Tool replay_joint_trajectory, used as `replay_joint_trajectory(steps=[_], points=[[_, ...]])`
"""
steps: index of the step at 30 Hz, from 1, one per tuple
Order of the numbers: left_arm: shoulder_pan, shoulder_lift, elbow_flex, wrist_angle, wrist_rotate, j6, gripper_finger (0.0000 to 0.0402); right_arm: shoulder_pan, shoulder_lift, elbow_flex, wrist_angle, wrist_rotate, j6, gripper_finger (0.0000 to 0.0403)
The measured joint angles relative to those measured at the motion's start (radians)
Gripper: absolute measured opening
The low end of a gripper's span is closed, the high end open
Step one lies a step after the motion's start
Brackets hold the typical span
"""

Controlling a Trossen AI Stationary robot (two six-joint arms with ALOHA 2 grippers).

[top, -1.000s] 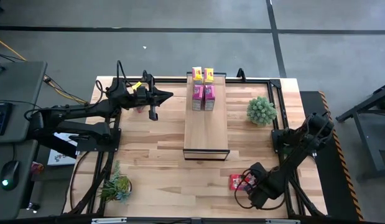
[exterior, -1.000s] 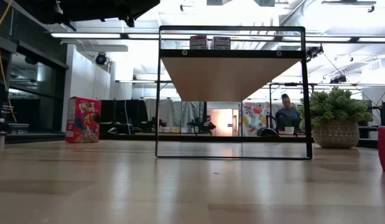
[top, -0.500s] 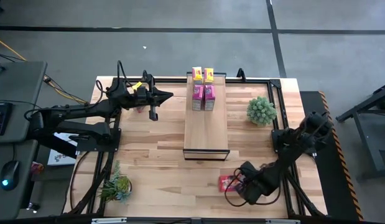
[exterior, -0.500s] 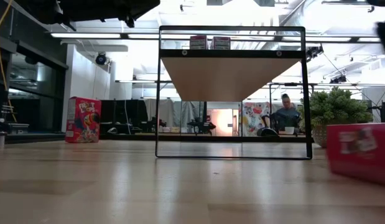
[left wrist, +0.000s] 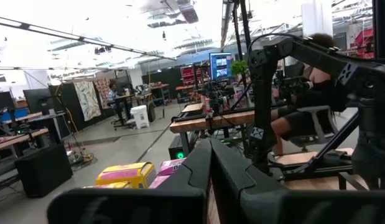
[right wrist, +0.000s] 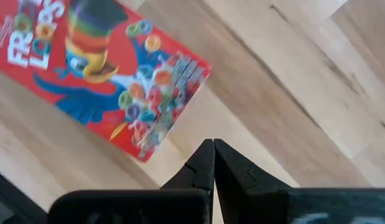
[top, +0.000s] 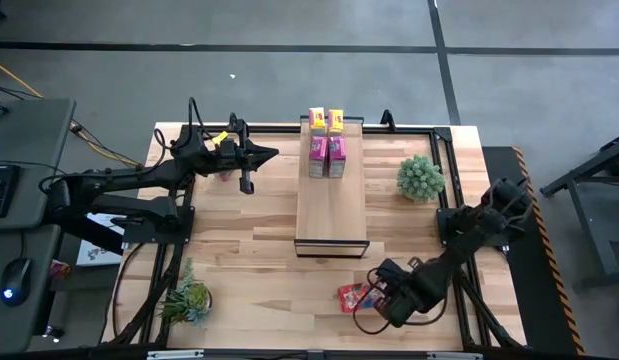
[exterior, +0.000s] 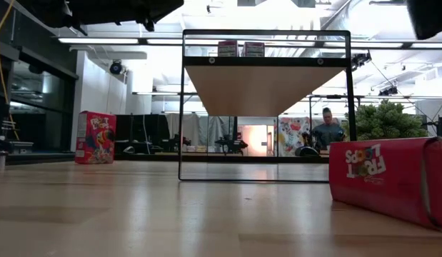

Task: Stack cereal on shelf
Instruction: Put the bottom red cereal box on the shelf

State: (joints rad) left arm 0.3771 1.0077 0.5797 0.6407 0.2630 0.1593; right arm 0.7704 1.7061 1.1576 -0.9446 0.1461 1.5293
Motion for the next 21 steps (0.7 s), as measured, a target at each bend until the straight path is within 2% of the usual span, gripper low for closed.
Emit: replay_joint_trajectory(steps=[3,6,9,13,17,21], points=[[0.0,0.0,0.0,0.0,0.0,0.0,0.0,0.024,0.0,-0.003,0.034,0.01,0.007,0.0],[0.0,0.0,0.0,0.003,0.0,0.002,0.0,0.062,-0.005,-0.029,0.118,0.073,0.006,0.0],[0.0,0.0,0.0,0.009,0.0,-0.002,0.0,0.107,-0.042,-0.073,0.17,0.194,0.023,0.0],[0.0,0.0,0.0,0.01,0.0,-0.009,0.0,0.173,-0.161,-0.142,0.191,0.418,0.042,0.0],[-0.006,0.0,0.0,0.017,0.0,-0.019,0.0,0.263,-0.314,-0.289,0.326,0.637,0.017,0.0],[-0.028,0.0,0.0,0.021,0.0,-0.017,0.0,0.303,-0.417,-0.519,0.63,0.73,-0.106,0.0]])
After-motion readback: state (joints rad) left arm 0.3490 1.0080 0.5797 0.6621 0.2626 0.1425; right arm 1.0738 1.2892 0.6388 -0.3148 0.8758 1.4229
